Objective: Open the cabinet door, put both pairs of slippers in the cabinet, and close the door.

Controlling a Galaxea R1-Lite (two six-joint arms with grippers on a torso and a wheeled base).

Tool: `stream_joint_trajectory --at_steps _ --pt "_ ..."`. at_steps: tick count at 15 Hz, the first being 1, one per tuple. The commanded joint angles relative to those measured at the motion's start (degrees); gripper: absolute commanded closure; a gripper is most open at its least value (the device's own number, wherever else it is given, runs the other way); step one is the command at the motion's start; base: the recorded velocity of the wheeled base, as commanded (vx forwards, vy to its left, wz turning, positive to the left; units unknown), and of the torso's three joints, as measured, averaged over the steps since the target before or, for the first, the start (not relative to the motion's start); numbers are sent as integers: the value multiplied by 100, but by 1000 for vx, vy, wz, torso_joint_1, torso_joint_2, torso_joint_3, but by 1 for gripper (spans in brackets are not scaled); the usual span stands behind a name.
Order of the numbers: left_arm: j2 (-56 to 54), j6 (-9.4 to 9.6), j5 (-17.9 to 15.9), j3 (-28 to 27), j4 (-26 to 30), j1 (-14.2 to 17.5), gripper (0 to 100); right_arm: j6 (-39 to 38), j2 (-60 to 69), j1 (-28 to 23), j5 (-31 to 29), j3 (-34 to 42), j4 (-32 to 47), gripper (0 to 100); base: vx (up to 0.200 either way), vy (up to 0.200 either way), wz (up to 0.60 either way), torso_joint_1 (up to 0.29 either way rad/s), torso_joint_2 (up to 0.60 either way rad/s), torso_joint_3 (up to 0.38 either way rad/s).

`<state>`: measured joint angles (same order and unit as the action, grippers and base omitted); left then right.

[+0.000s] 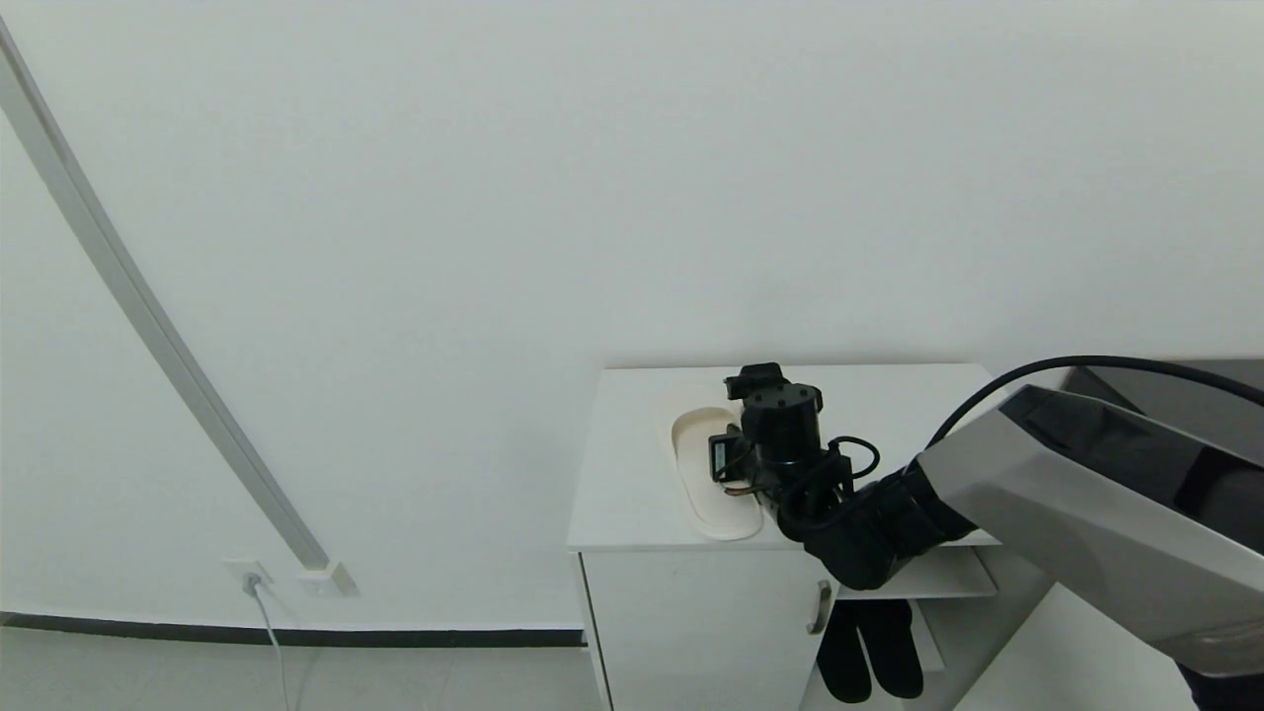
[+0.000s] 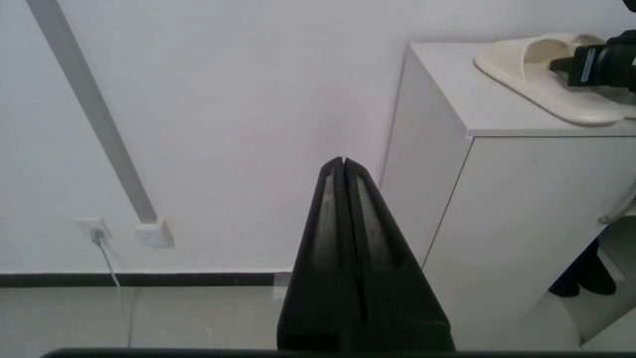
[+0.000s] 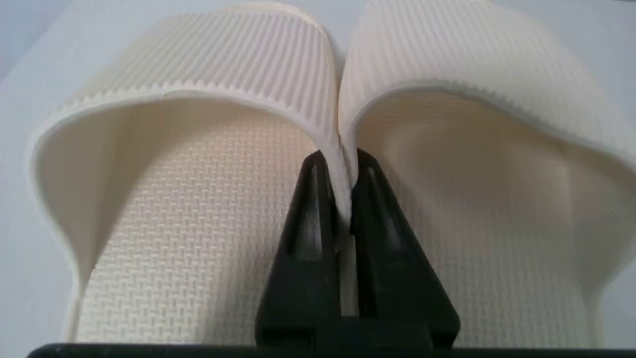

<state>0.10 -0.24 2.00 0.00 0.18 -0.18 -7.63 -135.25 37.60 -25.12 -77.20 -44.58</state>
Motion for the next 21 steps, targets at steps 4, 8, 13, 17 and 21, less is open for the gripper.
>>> stream_joint_trajectory --at_steps 4,8,13,17,21 --pt "-1 -2 2 0 -1 1 100 7 184 20 -1 91 11 100 0 0 0 0 0 0" --pt "-1 -2 2 0 -1 1 100 69 491 72 8 355 2 100 0 0 0 0 0 0" --pt "-1 -2 2 0 -1 1 100 69 1274 292 16 1093 2 100 0 0 0 0 0 0" --pt "-1 -2 2 0 -1 1 100 69 2100 450 219 1928 2 100 0 0 0 0 0 0" --pt "-1 -2 2 0 -1 1 100 69 2820 573 526 2702 -16 100 0 0 0 0 0 0"
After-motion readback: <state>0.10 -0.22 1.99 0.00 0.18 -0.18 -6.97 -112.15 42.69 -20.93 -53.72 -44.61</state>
